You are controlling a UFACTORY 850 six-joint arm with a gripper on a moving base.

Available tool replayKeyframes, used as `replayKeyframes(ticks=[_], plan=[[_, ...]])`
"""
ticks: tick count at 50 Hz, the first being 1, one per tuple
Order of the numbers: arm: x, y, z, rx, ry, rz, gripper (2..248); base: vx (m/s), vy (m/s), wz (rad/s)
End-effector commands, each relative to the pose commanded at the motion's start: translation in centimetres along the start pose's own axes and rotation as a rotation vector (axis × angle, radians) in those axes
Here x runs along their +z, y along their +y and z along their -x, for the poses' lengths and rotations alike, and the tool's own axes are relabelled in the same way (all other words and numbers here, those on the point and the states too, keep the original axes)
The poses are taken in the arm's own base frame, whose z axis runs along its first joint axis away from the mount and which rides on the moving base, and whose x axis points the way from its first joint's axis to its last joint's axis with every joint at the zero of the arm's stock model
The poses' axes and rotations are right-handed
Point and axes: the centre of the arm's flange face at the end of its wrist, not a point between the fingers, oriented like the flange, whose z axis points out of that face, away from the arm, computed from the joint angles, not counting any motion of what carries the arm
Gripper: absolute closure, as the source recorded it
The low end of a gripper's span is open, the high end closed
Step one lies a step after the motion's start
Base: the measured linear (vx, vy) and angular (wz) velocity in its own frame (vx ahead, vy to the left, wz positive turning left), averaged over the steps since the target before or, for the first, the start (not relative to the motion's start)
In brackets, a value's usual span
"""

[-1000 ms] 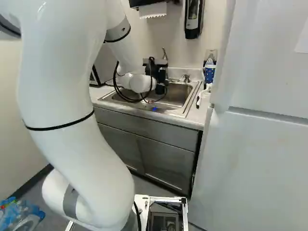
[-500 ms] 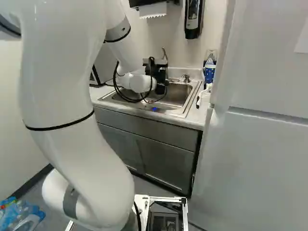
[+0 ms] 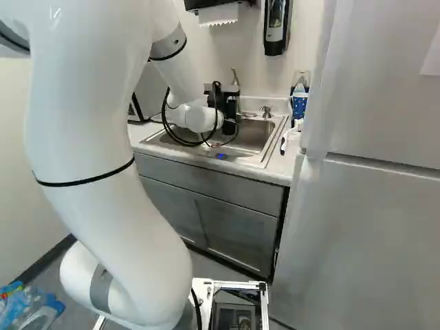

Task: Rinse the cup and place it in the tray

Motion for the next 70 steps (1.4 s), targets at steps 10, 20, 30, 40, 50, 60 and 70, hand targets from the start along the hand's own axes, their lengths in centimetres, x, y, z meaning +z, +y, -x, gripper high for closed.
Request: replayKeyframes(ticks=[10, 20, 30, 40, 50, 60, 70], plan=[[0.0, 0.0, 0.0, 0.0, 0.0, 0.0, 125, 0.0, 0.0, 0.0], [0.0, 0.0, 0.0, 0.0, 0.0, 0.0, 125, 0.0, 0.0, 0.0], [0.0, 0.0, 0.0, 0.0, 0.0, 0.0, 125, 0.0, 0.0, 0.0], [0.0, 0.0, 0.0, 0.0, 0.0, 0.0, 125, 0.0, 0.0, 0.0], [0.0, 0.0, 0.0, 0.0, 0.0, 0.0, 125, 0.0, 0.0, 0.0], [0.0, 0.0, 0.0, 0.0, 0.0, 0.0, 125, 0.0, 0.0, 0.0], [0.0, 0.0, 0.0, 0.0, 0.0, 0.0, 125, 0.0, 0.0, 0.0]])
